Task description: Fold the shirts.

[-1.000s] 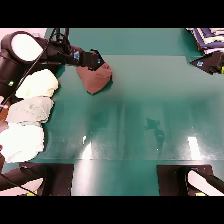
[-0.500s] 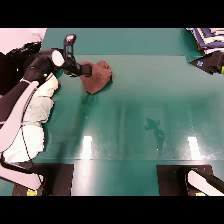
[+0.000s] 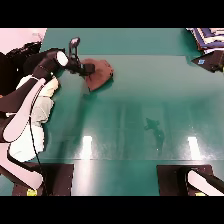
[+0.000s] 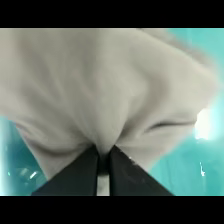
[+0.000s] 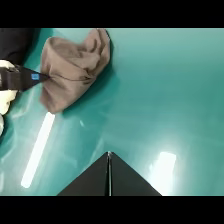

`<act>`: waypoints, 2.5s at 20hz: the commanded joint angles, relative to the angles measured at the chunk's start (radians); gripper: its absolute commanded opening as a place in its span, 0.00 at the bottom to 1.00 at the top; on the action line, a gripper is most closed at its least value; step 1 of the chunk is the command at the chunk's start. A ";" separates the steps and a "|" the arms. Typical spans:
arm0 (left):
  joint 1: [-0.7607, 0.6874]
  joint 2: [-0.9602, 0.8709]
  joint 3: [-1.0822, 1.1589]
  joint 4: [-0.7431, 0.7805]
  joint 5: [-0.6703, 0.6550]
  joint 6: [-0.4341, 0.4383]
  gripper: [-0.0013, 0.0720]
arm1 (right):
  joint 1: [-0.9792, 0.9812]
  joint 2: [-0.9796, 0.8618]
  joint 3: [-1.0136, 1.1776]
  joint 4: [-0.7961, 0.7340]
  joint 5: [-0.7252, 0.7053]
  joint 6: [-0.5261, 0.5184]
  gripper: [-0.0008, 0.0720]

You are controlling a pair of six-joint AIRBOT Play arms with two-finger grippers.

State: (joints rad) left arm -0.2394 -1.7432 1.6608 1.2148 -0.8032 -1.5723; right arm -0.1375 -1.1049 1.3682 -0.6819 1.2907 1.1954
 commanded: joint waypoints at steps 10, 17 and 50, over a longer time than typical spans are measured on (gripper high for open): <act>-0.288 0.507 0.227 0.241 -0.451 0.011 0.05 | 0.000 0.001 0.516 -0.002 0.091 0.001 0.03; -0.607 0.501 -0.266 0.112 -0.254 -0.075 0.06 | 0.000 0.001 0.545 -0.003 0.237 0.037 0.03; -0.168 -0.069 0.005 -0.261 -0.343 0.360 0.15 | 0.001 0.225 -0.114 -0.125 0.125 0.098 0.03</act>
State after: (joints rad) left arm -0.4088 -1.8008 1.6630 0.9478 -1.1561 -1.2205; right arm -0.1375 -0.9184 1.3495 -0.7975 1.4574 1.2934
